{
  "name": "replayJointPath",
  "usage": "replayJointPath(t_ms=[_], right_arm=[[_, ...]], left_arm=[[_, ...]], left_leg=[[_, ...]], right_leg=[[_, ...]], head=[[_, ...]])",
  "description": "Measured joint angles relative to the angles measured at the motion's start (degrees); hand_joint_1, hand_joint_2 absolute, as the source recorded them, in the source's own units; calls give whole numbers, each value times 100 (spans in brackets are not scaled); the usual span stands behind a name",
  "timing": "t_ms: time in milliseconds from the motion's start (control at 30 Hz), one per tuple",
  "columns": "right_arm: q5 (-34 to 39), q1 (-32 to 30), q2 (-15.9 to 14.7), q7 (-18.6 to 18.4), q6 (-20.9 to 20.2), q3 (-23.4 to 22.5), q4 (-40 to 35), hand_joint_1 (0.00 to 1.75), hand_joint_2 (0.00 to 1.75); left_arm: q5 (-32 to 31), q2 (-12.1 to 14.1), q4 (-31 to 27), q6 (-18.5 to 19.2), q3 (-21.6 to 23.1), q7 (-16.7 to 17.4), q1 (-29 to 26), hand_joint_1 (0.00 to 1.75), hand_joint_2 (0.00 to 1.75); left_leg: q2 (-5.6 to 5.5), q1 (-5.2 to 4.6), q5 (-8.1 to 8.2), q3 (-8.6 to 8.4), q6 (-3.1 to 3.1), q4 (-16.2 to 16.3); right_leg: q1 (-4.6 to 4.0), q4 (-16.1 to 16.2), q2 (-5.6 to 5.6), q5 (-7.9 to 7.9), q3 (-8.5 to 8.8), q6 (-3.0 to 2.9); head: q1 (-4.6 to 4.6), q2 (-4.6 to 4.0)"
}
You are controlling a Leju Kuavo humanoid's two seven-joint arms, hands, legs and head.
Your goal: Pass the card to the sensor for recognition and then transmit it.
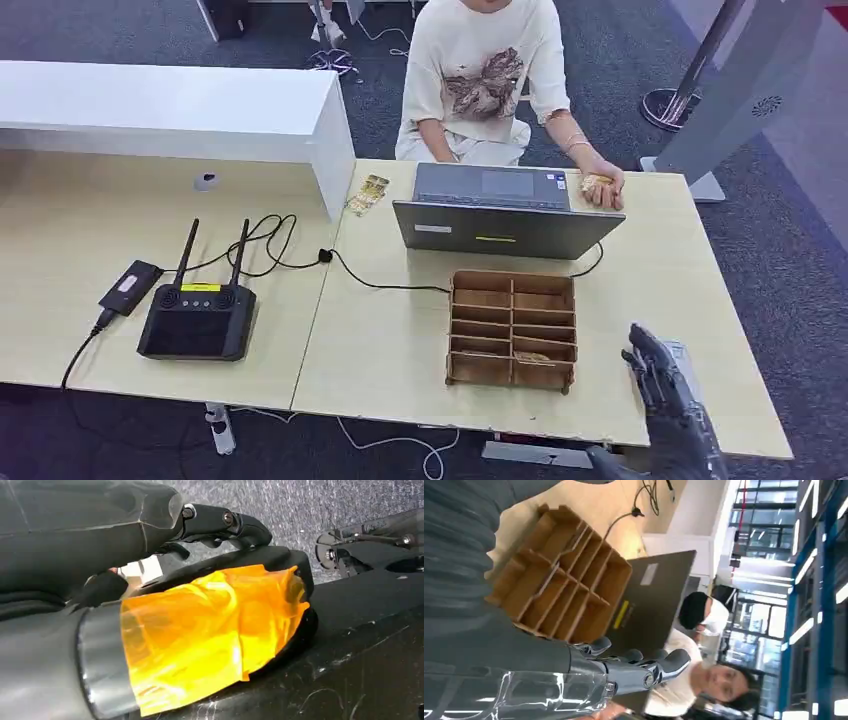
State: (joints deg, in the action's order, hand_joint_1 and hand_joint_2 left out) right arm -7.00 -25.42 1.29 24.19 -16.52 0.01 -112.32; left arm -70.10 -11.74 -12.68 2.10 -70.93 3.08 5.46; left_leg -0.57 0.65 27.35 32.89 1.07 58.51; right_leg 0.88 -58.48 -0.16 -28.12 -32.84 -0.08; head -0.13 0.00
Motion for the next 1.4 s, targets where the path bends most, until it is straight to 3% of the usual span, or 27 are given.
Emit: replayJointPath(t_ms=[100, 367, 533, 733, 1033, 1167, 1333, 1400], right_arm=[[-371, 125, 72, -199, 652, 410, 414, 0, 175], [-1318, 398, 155, -459, 1438, 907, 778, 0, 175], [-2856, 518, 397, -690, 2367, 961, 739, 0, 175], [-4573, 599, 834, -1084, 3174, 806, 448, 0, 175], [-5452, 607, 1156, -1293, 3372, 572, 400, 0, 175], [-6182, 608, 1198, -1613, 3433, 563, 454, 0, 175], [-8094, 622, 1148, -2595, 4066, 589, 585, 0, 175], [-8249, 648, 1011, -2903, 4179, 644, 647, 0, 175]], left_arm=[[-151, 4, 0, 20, 31, 7, 11, 0, 0], [-142, 11, 0, 33, 48, 35, 14, 0, 0], [-129, 9, 0, 28, 48, 65, 19, 0, 0], [-168, 4, 0, 20, 48, 96, 29, 0, 0], [-185, -26, 0, -39, 48, 103, 34, 0, 0], [-188, -28, 0, -48, 48, 103, 35, 0, 0], [-249, -31, 0, -90, 48, 105, 40, 0, 0], [-258, -31, 0, -90, 48, 105, 40, 0, 0]], left_leg=[[0, -1, -2, 0, 3, 0], [-1, -3, -3, 1, 4, 1], [-1, -3, -3, 0, 4, 1], [-1, -1, -4, -1, 5, 1], [-1, -3, -4, 0, 5, 1], [-1, -3, -4, 0, 5, 1], [-1, -2, -4, 0, 5, 1], [-1, -2, -4, 0, 5, 1]], right_leg=[[1, -1, -1, 0, 1, 0], [4, 1, -1, 2, 2, 1], [3, 0, -1, 2, 1, 1], [2, -2, -1, 1, 0, 0], [4, 0, 0, 1, 1, 1], [4, 0, -1, 1, 1, 1], [3, -1, -1, 1, 1, 1], [3, -1, -1, 1, 1, 1]], head=[[0, 0], [2, 0], [2, 0], [2, 0], [2, 0], [2, 0], [2, 0], [4, 0]])
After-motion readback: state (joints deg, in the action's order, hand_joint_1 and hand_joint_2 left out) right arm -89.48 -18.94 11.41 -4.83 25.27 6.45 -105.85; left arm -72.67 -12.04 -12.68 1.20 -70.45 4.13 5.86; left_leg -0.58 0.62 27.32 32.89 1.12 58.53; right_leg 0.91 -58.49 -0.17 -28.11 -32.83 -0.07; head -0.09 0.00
